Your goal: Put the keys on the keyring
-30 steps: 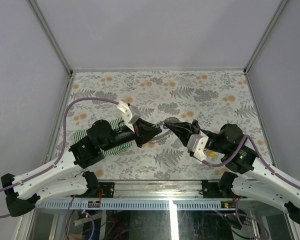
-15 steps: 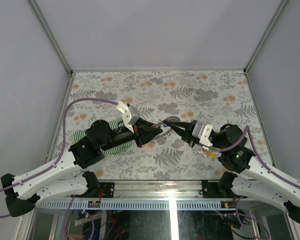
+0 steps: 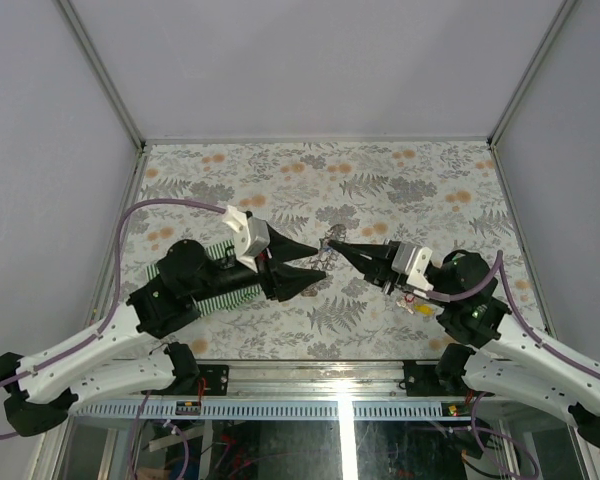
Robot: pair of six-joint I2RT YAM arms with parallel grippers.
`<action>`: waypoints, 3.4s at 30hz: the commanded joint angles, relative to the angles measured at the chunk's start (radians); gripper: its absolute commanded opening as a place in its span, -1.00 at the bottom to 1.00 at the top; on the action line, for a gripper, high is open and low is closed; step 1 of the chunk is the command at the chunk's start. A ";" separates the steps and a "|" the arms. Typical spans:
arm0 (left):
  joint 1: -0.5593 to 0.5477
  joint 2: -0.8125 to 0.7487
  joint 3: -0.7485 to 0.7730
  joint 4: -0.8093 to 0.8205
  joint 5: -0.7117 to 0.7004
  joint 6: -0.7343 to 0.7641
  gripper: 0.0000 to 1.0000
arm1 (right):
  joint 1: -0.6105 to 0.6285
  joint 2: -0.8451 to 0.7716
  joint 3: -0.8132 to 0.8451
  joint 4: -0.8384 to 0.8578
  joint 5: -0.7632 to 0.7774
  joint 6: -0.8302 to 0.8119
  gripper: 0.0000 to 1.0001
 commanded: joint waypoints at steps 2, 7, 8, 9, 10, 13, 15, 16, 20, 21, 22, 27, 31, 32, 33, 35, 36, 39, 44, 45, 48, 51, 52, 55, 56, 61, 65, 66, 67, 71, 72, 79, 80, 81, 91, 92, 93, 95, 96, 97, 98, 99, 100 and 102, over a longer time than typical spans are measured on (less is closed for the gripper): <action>-0.003 -0.046 0.091 -0.002 0.098 0.062 -0.04 | 0.004 -0.047 0.042 -0.006 -0.071 -0.049 -1.00; -0.004 -0.071 0.134 -0.053 0.118 0.106 -0.09 | 0.004 -0.063 0.071 -0.113 -0.163 -0.083 -1.00; -0.005 -0.073 0.142 -0.066 0.119 0.121 -0.14 | 0.004 -0.063 0.077 -0.127 -0.179 -0.084 -1.00; -0.004 -0.070 0.149 -0.081 0.122 0.136 -0.19 | 0.004 -0.062 0.084 -0.136 -0.194 -0.082 -1.00; -0.004 -0.064 0.158 -0.104 0.128 0.151 -0.22 | 0.004 -0.062 0.087 -0.138 -0.207 -0.079 -1.00; -0.005 -0.034 0.200 -0.184 0.167 0.199 -0.27 | 0.004 -0.059 0.095 -0.133 -0.232 -0.066 -1.00; -0.005 -0.012 0.228 -0.229 0.193 0.225 -0.27 | 0.004 -0.060 0.097 -0.123 -0.243 -0.058 -1.00; -0.005 -0.002 0.239 -0.248 0.200 0.236 -0.26 | 0.004 -0.060 0.097 -0.118 -0.247 -0.054 -1.00; -0.004 0.018 0.256 -0.287 0.213 0.260 -0.22 | 0.004 -0.060 0.096 -0.093 -0.258 -0.037 -1.00; -0.004 0.022 0.259 -0.293 0.214 0.265 -0.22 | 0.004 -0.060 0.097 -0.086 -0.261 -0.032 -1.00; -0.004 0.025 0.264 -0.308 0.213 0.270 -0.22 | 0.004 -0.059 0.097 -0.080 -0.264 -0.028 -1.00; -0.005 0.045 0.287 -0.361 0.192 0.300 -0.33 | 0.004 -0.058 0.101 -0.061 -0.274 -0.014 -1.00; -0.004 0.045 0.287 -0.360 0.177 0.305 -0.41 | 0.004 -0.049 0.110 -0.072 -0.281 -0.012 -1.00; -0.004 0.046 0.288 -0.358 0.175 0.308 -0.43 | 0.004 -0.048 0.111 -0.071 -0.282 -0.011 -1.00; -0.003 0.046 0.289 -0.357 0.172 0.309 -0.46 | 0.004 -0.045 0.112 -0.069 -0.282 -0.010 -1.00; -0.004 0.050 0.290 -0.357 0.170 0.312 -0.52 | 0.004 -0.041 0.115 -0.070 -0.282 -0.008 -1.00; -0.004 0.051 0.292 -0.355 0.170 0.312 -0.54 | 0.004 -0.037 0.118 -0.073 -0.282 -0.007 -1.00; -0.005 0.055 0.294 -0.352 0.170 0.313 -0.56 | 0.004 -0.029 0.122 -0.078 -0.286 -0.005 -1.00; -0.005 0.056 0.295 -0.342 0.168 0.311 -0.72 | 0.004 -0.023 0.120 -0.083 -0.290 -0.006 -1.00; -0.004 0.056 0.296 -0.342 0.168 0.309 -0.76 | 0.004 -0.021 0.120 -0.083 -0.291 -0.005 -1.00; -0.004 0.057 0.295 -0.341 0.163 0.308 -0.98 | 0.004 -0.018 0.121 -0.081 -0.298 -0.001 -1.00; -0.004 0.055 0.294 -0.341 0.159 0.308 -1.00 | 0.005 -0.018 0.126 -0.083 -0.307 0.004 -0.99; -0.005 0.050 0.293 -0.341 0.161 0.309 -1.00 | 0.004 -0.019 0.127 -0.085 -0.310 0.005 -0.93; -0.005 0.034 0.285 -0.329 0.173 0.310 -1.00 | 0.004 -0.026 0.126 -0.102 -0.316 -0.004 -0.60; -0.004 0.027 0.279 -0.319 0.178 0.308 -1.00 | 0.004 -0.028 0.124 -0.106 -0.315 -0.006 -0.50; -0.004 -0.022 0.233 -0.215 0.205 0.272 -1.00 | 0.004 -0.038 0.111 -0.073 -0.315 0.031 -0.23; -0.004 -0.052 0.183 -0.097 0.240 0.224 -1.00 | 0.004 -0.029 0.096 0.031 -0.332 0.107 -0.21; -0.005 -0.058 0.163 -0.062 0.247 0.204 -1.00 | 0.004 -0.025 0.094 0.064 -0.338 0.124 -0.21; -0.003 -0.062 0.147 -0.024 0.254 0.190 -1.00 | 0.004 -0.020 0.093 0.086 -0.343 0.143 -0.23; -0.004 -0.076 0.107 0.074 0.263 0.155 -1.00 | 0.004 0.001 0.092 0.161 -0.368 0.207 -0.37; -0.005 -0.075 0.105 0.082 0.261 0.153 -1.00 | 0.004 0.006 0.091 0.172 -0.375 0.216 -0.38; -0.004 -0.075 0.101 0.113 0.250 0.144 -0.99 | 0.004 0.025 0.070 0.215 -0.392 0.247 -0.38; -0.005 -0.077 0.101 0.115 0.249 0.144 -0.99 | 0.004 0.026 0.067 0.217 -0.393 0.248 -0.37; -0.004 -0.077 0.100 0.116 0.248 0.144 -0.99 | 0.004 0.028 0.064 0.219 -0.392 0.250 -0.37; -0.005 -0.076 0.097 0.119 0.257 0.140 -0.99 | 0.003 0.049 0.069 0.244 -0.397 0.268 -0.39; -0.004 -0.076 0.098 0.120 0.260 0.139 -0.99 | 0.004 0.056 0.070 0.246 -0.399 0.269 -0.41; -0.005 -0.075 0.098 0.119 0.260 0.140 -0.99 | 0.004 0.058 0.070 0.246 -0.402 0.269 -0.41; -0.004 -0.076 0.100 0.118 0.262 0.140 -0.99 | 0.004 0.065 0.071 0.247 -0.405 0.270 -0.43; -0.005 -0.077 0.101 0.117 0.263 0.140 -0.99 | 0.004 0.068 0.071 0.250 -0.405 0.272 -0.44; -0.003 -0.079 0.100 0.117 0.262 0.141 -1.00 | 0.005 0.070 0.070 0.254 -0.405 0.274 -0.45; -0.004 -0.079 0.100 0.116 0.261 0.141 -0.99 | 0.005 0.072 0.070 0.256 -0.405 0.275 -0.46; -0.004 -0.080 0.100 0.116 0.261 0.142 -0.99 | 0.004 0.073 0.070 0.258 -0.407 0.277 -0.49; -0.004 -0.081 0.100 0.114 0.262 0.142 -1.00 | 0.004 0.076 0.070 0.261 -0.408 0.279 -0.52; -0.005 -0.080 0.100 0.115 0.261 0.142 -0.99 | 0.005 0.079 0.071 0.265 -0.410 0.283 -0.61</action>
